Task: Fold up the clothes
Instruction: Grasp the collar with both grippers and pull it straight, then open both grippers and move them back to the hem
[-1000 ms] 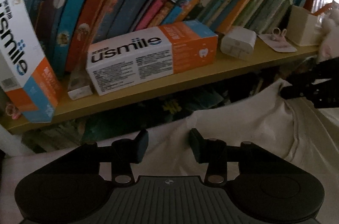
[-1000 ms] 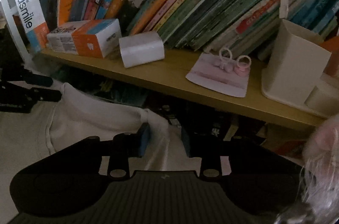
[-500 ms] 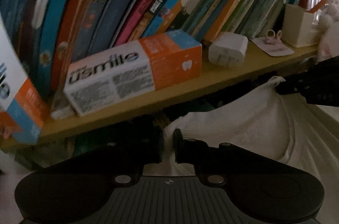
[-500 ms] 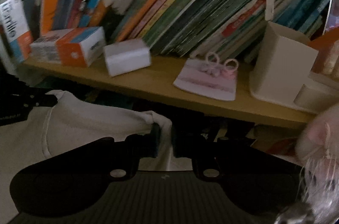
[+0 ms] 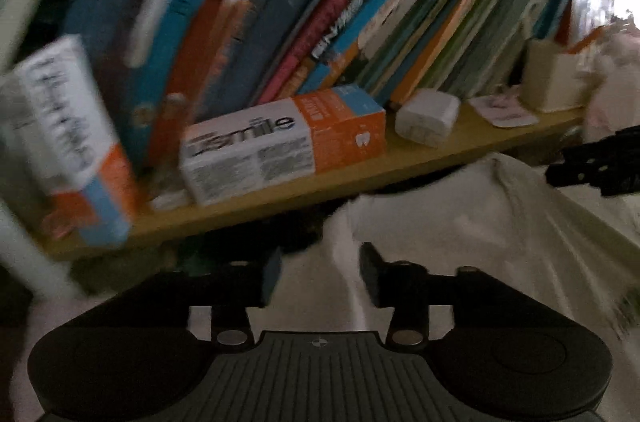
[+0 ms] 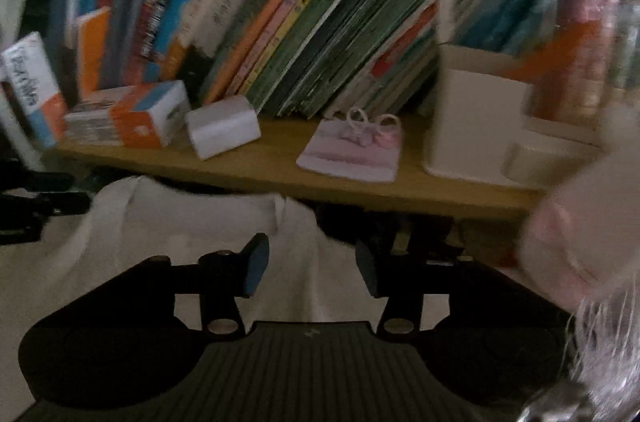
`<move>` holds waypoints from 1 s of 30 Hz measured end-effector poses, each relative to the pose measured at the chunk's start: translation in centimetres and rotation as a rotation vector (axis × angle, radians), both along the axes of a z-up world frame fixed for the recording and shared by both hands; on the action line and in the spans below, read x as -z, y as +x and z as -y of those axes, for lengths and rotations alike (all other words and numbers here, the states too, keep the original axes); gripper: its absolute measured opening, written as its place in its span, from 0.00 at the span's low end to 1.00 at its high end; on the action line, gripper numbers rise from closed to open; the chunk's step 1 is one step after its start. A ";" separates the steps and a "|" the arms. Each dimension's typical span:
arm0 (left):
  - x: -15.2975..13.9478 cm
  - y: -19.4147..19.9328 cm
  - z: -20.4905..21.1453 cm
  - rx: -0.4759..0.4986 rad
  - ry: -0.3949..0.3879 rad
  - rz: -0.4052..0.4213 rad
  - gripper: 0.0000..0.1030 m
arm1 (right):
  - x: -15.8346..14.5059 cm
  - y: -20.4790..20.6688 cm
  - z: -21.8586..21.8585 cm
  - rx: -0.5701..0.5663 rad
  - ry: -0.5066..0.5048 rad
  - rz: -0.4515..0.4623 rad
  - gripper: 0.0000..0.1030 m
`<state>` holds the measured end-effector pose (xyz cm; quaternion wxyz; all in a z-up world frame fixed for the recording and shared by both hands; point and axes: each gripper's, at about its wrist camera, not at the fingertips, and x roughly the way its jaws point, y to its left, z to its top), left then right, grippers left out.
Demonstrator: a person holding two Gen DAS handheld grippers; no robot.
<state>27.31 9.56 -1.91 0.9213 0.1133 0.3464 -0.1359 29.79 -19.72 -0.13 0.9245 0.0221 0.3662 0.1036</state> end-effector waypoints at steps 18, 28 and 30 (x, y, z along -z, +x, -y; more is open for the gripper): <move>-2.3 -28.8 -9.3 -0.211 -0.002 -0.072 0.76 | -0.7 -31.0 0.8 0.139 -0.050 -0.102 0.59; 0.2 -35.6 -10.3 -0.315 0.018 -0.108 0.76 | 1.6 -40.3 2.2 0.363 -0.017 -0.169 0.60; 0.1 -35.7 -10.9 -0.331 -0.003 -0.102 0.76 | 1.6 -40.8 2.4 0.374 -0.027 -0.165 0.60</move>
